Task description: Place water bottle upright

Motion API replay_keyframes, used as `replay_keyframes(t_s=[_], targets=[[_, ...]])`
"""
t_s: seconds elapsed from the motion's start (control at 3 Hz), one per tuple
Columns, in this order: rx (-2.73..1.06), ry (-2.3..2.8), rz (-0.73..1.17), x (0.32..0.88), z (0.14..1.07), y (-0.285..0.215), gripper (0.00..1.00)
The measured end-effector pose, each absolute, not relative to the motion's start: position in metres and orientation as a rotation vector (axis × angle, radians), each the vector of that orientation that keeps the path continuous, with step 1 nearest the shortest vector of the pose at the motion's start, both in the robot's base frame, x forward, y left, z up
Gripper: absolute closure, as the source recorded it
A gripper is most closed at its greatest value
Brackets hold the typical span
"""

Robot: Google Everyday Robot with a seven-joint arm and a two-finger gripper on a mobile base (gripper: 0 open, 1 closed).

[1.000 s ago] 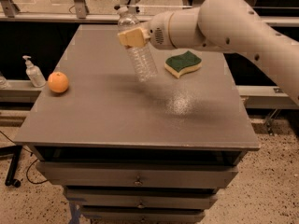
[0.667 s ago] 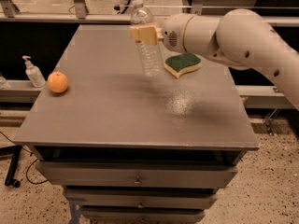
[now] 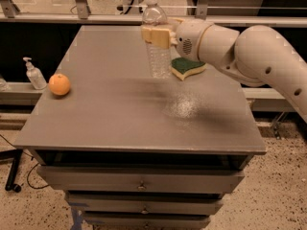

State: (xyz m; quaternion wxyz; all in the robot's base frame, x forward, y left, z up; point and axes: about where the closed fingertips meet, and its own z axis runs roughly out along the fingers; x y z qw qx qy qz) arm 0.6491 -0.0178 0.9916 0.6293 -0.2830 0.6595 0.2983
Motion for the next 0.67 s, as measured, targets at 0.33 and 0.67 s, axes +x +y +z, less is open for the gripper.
replay_keyframes(t_s=[0.33, 0.67], targets=[[-0.639, 1.500, 0.706, 0.6476, 0.9915, -0.0164, 1.00], [-0.620, 1.478, 0.735, 0.6419, 0.9903, -0.0223, 1.00]])
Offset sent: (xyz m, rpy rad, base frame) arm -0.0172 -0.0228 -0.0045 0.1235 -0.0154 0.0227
